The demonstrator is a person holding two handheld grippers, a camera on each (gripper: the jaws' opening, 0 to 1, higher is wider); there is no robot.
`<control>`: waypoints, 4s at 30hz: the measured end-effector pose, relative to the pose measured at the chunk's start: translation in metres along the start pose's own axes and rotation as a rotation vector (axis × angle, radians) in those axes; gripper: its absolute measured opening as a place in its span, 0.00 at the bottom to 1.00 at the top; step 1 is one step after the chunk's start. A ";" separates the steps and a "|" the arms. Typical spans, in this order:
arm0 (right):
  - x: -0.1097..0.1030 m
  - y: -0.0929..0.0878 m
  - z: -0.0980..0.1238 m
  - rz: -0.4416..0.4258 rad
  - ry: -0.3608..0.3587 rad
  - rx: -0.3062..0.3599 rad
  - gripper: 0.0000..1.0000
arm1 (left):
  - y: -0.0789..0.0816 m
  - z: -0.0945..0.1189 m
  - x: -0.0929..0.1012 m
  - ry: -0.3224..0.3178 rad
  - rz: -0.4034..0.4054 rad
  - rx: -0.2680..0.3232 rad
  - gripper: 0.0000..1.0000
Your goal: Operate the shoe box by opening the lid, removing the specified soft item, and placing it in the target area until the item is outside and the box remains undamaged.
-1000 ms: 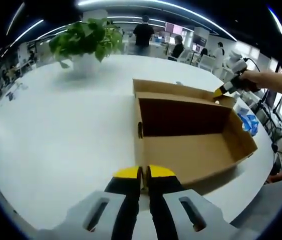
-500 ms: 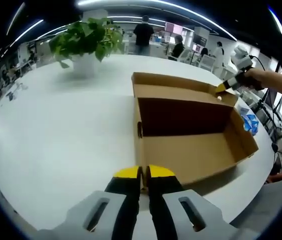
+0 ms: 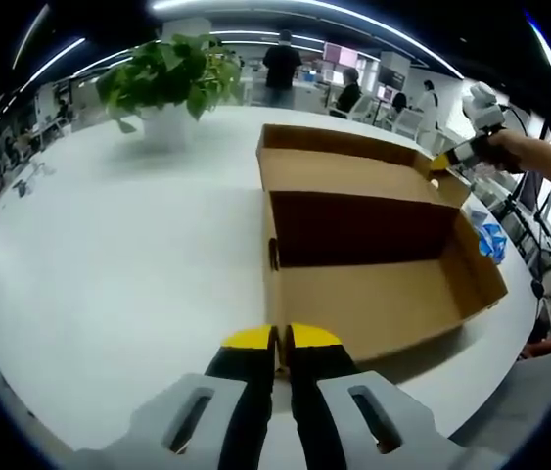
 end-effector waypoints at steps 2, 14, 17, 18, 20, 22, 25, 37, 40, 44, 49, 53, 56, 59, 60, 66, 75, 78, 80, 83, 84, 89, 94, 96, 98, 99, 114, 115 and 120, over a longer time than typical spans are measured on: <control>0.000 0.000 0.003 0.008 0.004 0.012 0.02 | 0.000 0.000 0.001 0.001 -0.004 -0.001 0.01; -0.005 0.000 0.020 0.048 0.011 0.066 0.01 | 0.001 0.000 0.002 0.004 -0.013 -0.005 0.01; -0.008 -0.001 0.025 0.063 0.012 0.088 0.01 | 0.001 0.000 0.002 0.003 -0.007 -0.004 0.01; -0.009 -0.001 0.027 0.068 0.012 0.093 0.01 | 0.001 0.000 0.002 0.003 -0.007 -0.004 0.01; -0.010 -0.002 0.029 0.074 0.012 0.102 0.01 | 0.001 0.000 0.002 0.003 -0.008 -0.004 0.01; -0.011 -0.003 0.033 0.077 0.015 0.114 0.01 | 0.001 0.000 0.002 0.003 -0.010 -0.005 0.01; -0.013 -0.004 0.039 0.077 0.020 0.133 0.01 | 0.001 0.000 0.002 0.004 -0.011 -0.006 0.01; -0.025 -0.019 0.060 0.105 0.011 0.210 0.01 | 0.000 0.001 0.003 -0.001 -0.017 0.004 0.01; -0.026 -0.024 0.065 0.108 0.018 0.239 0.01 | 0.000 0.001 0.003 -0.004 -0.019 0.003 0.01; -0.027 -0.031 0.070 0.107 0.025 0.266 0.00 | -0.001 0.002 0.002 -0.008 -0.020 0.007 0.01; -0.032 -0.039 0.075 0.130 0.012 0.298 0.01 | -0.001 0.002 0.003 -0.008 -0.028 0.009 0.01; -0.035 -0.048 0.080 0.123 0.012 0.324 0.01 | -0.002 0.002 0.002 -0.010 -0.032 0.010 0.02; -0.037 -0.055 0.083 0.122 0.014 0.344 0.01 | -0.002 0.002 0.002 -0.012 -0.029 0.015 0.02; -0.039 -0.061 0.086 0.110 0.019 0.359 0.01 | -0.003 0.002 0.002 -0.013 -0.020 0.022 0.02; -0.041 -0.064 0.088 0.104 0.021 0.367 0.01 | -0.004 0.002 0.002 -0.013 -0.021 0.025 0.02; -0.046 -0.079 0.091 0.086 0.018 0.404 0.02 | -0.005 0.004 0.002 -0.017 -0.030 0.042 0.03; -0.053 -0.097 0.095 0.071 0.013 0.432 0.03 | -0.005 0.004 0.001 -0.026 -0.045 0.057 0.04; -0.055 -0.104 0.096 0.069 0.011 0.438 0.03 | -0.005 0.004 0.000 -0.031 -0.052 0.060 0.04; -0.056 -0.108 0.096 0.069 0.012 0.440 0.03 | -0.005 0.005 0.000 -0.033 -0.051 0.061 0.04; -0.057 -0.114 0.097 0.063 0.013 0.445 0.03 | -0.005 0.005 0.000 -0.032 -0.052 0.062 0.05; -0.058 -0.115 0.097 0.060 0.013 0.444 0.03 | -0.004 0.006 0.000 -0.031 -0.052 0.063 0.05; -0.060 -0.124 0.098 0.057 0.016 0.447 0.04 | 0.001 0.014 -0.002 -0.032 -0.054 0.085 0.08; -0.062 -0.133 0.098 0.055 0.022 0.451 0.05 | 0.010 0.023 -0.005 -0.027 -0.061 0.128 0.11; -0.063 -0.137 0.098 0.060 0.024 0.449 0.05 | 0.014 0.027 -0.005 -0.027 -0.070 0.147 0.12; -0.065 -0.142 0.099 0.070 0.025 0.448 0.06 | 0.017 0.030 -0.005 -0.028 -0.079 0.163 0.13; -0.066 -0.144 0.099 0.070 0.027 0.448 0.06 | 0.019 0.031 -0.005 -0.030 -0.084 0.171 0.13; -0.074 -0.162 0.105 0.141 0.066 0.453 0.12 | 0.044 0.050 0.003 -0.084 -0.193 0.267 0.19; -0.076 -0.164 0.105 0.154 0.074 0.453 0.14 | 0.044 0.050 0.003 -0.087 -0.198 0.269 0.20; -0.078 -0.171 0.104 0.176 0.104 0.450 0.20 | 0.039 0.053 0.008 -0.096 -0.259 0.246 0.25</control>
Point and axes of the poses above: the point that each gripper's makers call its tool centre point, and the gripper's own axes: z roughly backward along the fingers, x roughly to its right, y roughly out of its top, the point moved 10 cm from there along z, roughly backward along the fingers, and after that the axes turned 9 degrees about -z, right-handed, at the moved point
